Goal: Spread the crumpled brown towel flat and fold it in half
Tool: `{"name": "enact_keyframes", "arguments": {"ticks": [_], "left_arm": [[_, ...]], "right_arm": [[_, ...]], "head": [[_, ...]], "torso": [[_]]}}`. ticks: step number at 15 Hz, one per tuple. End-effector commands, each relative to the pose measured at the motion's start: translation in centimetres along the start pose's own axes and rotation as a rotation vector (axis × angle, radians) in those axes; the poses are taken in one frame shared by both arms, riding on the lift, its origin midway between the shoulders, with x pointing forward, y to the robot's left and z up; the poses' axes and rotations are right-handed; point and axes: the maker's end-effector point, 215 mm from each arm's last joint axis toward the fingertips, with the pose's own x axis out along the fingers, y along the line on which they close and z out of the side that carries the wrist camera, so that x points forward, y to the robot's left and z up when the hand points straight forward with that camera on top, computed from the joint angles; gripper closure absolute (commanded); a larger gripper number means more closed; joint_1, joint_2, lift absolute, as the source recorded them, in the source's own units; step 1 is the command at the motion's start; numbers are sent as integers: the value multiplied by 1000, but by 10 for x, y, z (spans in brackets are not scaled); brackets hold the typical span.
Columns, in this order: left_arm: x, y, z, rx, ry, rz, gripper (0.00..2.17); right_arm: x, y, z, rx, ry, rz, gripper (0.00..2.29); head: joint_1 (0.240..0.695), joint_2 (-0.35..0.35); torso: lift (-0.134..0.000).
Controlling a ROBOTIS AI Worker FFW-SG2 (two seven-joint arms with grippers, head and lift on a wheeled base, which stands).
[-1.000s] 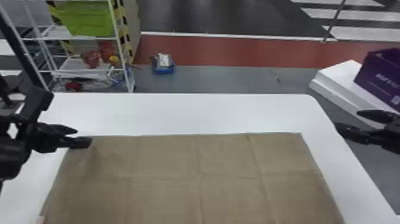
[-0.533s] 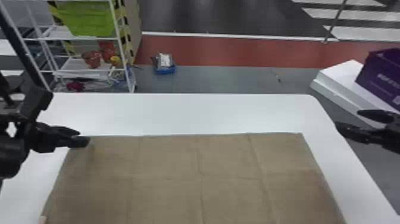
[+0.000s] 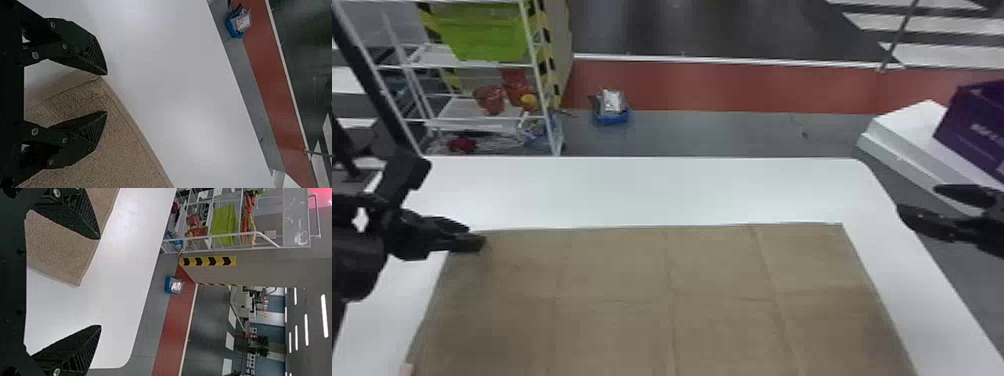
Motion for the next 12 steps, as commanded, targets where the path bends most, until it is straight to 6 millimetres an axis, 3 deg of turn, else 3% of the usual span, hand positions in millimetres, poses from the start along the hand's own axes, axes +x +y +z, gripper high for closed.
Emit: {"name": "enact_keyframes", "arguments": {"ticks": [1, 2, 3, 7, 12], "left_arm": [[1, -1, -3, 2, 9, -2, 653], [1, -1, -1, 3, 5, -3, 893], [0, -2, 0, 1, -1, -4, 998], [-3, -10, 6, -6, -25, -21, 1001], [-10, -13, 6, -14, -29, -12, 981]], "right_arm": [[0, 0, 1, 3, -5, 2, 73], [-2, -1, 0, 4, -4, -1, 73], [-2, -2, 2, 0, -7, -2, 73], [3, 3, 1, -30, 4, 4, 73], [25, 19, -13, -104, 78, 28, 53]], "head": [[695, -53], [695, -53], [695, -53], [695, -59], [695, -48]], "torso": [[-124], [-124], [-124], [-124], [-124]]}}
